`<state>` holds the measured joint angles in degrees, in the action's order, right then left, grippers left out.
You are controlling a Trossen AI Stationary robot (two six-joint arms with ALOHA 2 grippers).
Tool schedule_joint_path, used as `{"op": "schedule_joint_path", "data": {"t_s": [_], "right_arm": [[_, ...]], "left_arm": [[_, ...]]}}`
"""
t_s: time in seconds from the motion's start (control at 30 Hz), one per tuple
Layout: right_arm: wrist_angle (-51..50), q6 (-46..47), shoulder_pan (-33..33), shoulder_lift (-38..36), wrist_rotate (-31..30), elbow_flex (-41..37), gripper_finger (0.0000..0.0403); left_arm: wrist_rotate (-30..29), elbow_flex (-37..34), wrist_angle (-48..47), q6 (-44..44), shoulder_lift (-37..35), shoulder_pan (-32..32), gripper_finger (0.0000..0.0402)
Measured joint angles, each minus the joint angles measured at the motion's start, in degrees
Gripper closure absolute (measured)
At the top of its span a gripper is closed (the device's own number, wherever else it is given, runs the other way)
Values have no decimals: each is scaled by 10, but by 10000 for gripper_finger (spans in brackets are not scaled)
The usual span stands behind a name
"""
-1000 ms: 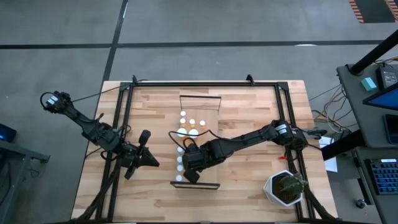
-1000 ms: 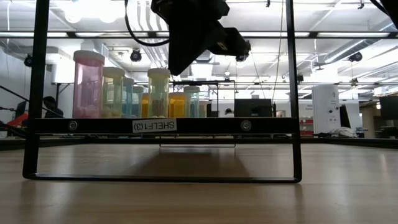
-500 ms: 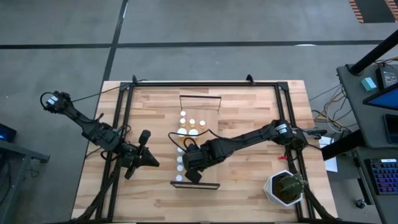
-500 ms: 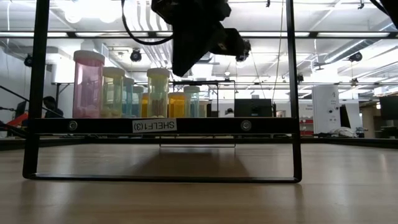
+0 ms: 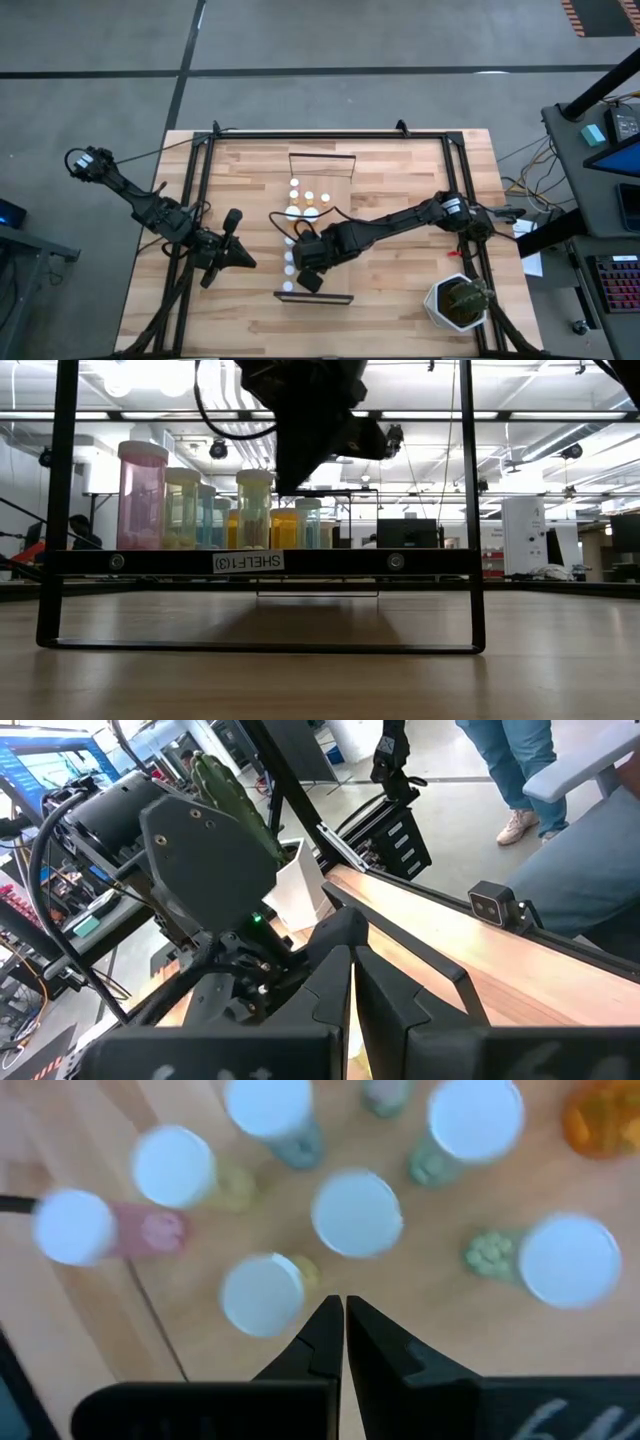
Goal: Pick and place medicine bottles onto shelf by color
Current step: Adjust the pill bottles on the shelf
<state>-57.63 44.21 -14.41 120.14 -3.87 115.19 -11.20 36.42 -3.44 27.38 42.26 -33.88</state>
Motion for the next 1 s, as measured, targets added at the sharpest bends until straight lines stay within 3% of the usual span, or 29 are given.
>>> {"op": "schedule_joint_path", "data": {"t_s": [0.17, 1.0], "right_arm": [[39, -3, 2, 0, 22, -1, 394], [44, 18, 2, 0, 54, -3, 394]], "left_arm": [[0, 0, 0, 0, 0, 0, 400], [0, 0, 0, 0, 1, 0, 400]]}}
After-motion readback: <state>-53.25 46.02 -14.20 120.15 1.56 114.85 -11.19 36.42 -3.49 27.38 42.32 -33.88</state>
